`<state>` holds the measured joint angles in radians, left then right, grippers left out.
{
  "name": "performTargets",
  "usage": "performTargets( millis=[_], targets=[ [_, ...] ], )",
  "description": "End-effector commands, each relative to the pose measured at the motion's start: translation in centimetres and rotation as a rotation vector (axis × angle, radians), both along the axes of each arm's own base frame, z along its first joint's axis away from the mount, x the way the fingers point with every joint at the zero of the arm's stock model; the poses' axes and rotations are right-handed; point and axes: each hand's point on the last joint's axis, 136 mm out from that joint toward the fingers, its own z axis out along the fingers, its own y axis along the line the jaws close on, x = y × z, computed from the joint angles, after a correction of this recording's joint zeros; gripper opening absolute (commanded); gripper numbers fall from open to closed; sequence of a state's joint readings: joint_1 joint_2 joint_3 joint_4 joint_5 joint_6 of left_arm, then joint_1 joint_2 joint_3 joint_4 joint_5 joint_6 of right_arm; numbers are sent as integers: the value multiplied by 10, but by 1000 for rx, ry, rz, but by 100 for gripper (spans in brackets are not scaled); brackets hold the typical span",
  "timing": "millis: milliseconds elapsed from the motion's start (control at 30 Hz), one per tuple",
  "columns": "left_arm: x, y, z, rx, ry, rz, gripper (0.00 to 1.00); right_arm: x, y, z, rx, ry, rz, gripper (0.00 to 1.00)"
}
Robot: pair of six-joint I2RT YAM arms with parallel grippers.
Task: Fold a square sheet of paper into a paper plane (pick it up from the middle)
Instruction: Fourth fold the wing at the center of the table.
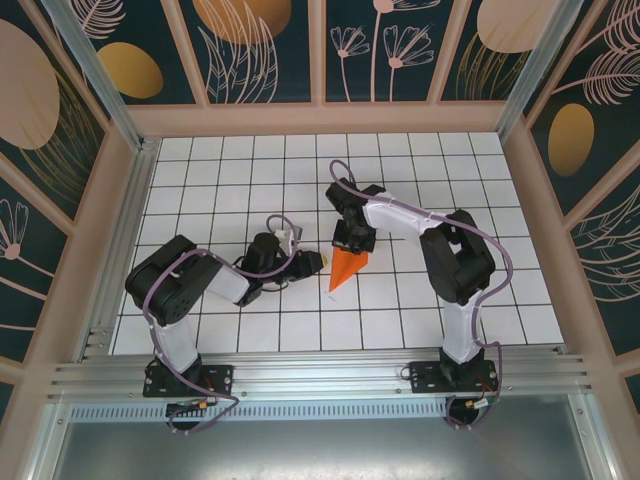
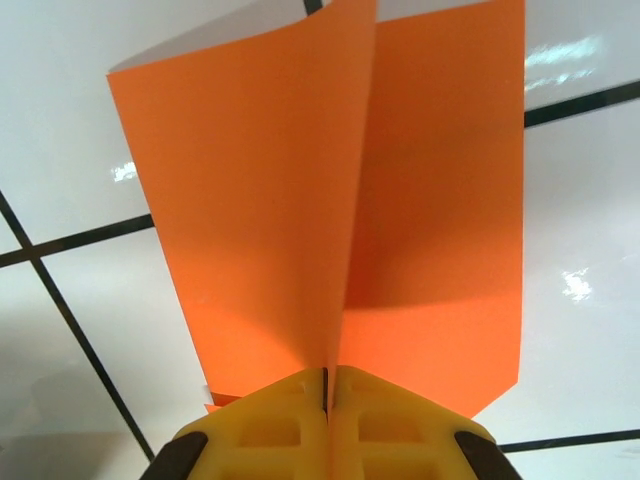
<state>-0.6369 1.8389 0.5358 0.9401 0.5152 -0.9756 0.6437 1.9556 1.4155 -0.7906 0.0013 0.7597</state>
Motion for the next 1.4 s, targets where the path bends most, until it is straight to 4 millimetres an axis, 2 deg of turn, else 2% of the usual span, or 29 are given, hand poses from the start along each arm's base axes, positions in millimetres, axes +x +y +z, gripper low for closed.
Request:
performTargets(
  millis=[0, 267, 600, 700, 967, 1367],
  targets=[
    [3, -6, -1, -25, 47, 3, 25, 5, -13, 13, -50, -27, 14, 0],
    [1, -23, -11, -36, 82, -37, 10, 11, -9, 7, -67, -3, -36, 0],
    [-3, -37, -13, -53, 89, -81, 13, 15, -1, -1, -41, 18, -62, 0],
    [-1, -40, -21, -35, 111, -85, 13, 16, 1, 1, -26, 16, -59, 4],
    [2, -31, -54, 108, 185, -41, 6, 10, 8, 11, 92, 14, -33, 28],
    [-1, -26, -72, 160, 234, -31, 3, 1, 0, 26, 148, -8, -51, 24]
  ],
)
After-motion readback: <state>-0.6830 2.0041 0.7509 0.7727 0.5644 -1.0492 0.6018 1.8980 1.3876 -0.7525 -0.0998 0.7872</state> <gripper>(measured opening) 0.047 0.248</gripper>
